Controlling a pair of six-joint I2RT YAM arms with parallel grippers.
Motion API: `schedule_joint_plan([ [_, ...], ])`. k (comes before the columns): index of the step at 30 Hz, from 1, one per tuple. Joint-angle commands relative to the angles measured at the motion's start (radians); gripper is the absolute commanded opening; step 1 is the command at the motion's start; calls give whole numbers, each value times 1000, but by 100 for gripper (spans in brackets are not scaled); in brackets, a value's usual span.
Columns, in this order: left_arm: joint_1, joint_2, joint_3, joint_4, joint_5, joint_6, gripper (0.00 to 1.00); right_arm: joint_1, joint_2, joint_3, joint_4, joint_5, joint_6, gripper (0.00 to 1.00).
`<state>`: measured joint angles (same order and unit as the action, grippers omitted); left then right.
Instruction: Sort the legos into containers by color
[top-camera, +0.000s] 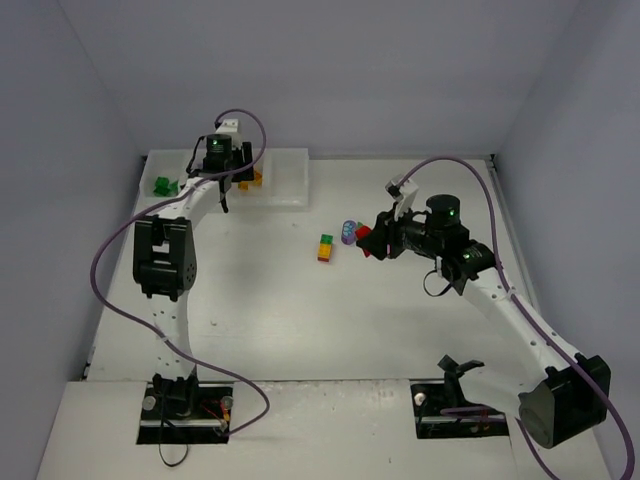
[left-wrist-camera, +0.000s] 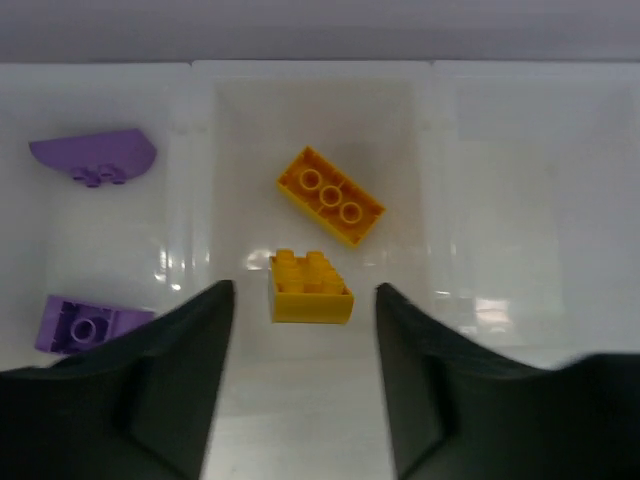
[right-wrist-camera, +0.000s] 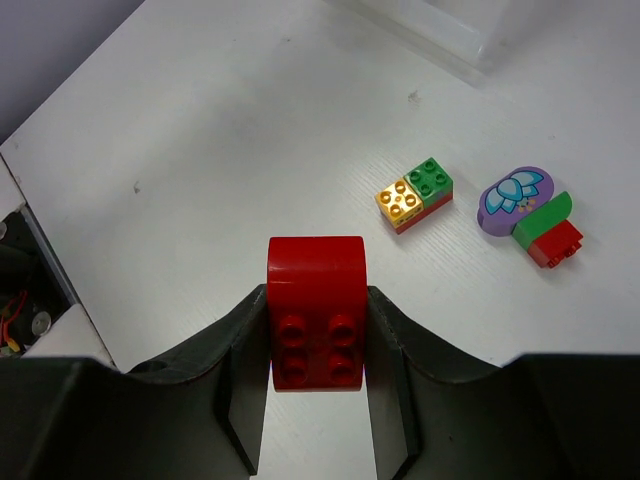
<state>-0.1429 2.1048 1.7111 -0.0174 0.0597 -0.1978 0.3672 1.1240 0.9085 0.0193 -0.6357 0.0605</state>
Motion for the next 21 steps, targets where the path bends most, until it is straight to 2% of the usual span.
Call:
schedule_joint_plan([
  [1,11,-29,99,45,-37,9,62,1,-21,-2,65,10,18,0],
  [2,11,-26,114,36,-32,6,67,1,-21,-2,67,10,13,0],
  [4,9,-37,117,19,-21,-2,70,1,-15,-2,67,13,7,0],
  [7,5,-87,110,-56,51,-57,71,6,9,3,74,10,-27,0],
  [11,-26,-228,81,-165,169,-132,71,15,37,24,88,14,-120,1],
  [12,-37,-255,68,-186,233,-143,71,15,43,30,93,16,-135,2],
  [14,-84,-318,61,-259,291,-192,74,16,68,49,100,14,-168,2],
  [15,-102,-339,35,-272,369,-210,74,18,77,56,100,13,-198,2],
  [18,-202,-411,-48,-241,495,-345,74,25,114,87,100,14,-249,2],
  [21,-268,-462,-102,-208,564,-412,74,33,125,102,105,19,-289,4],
])
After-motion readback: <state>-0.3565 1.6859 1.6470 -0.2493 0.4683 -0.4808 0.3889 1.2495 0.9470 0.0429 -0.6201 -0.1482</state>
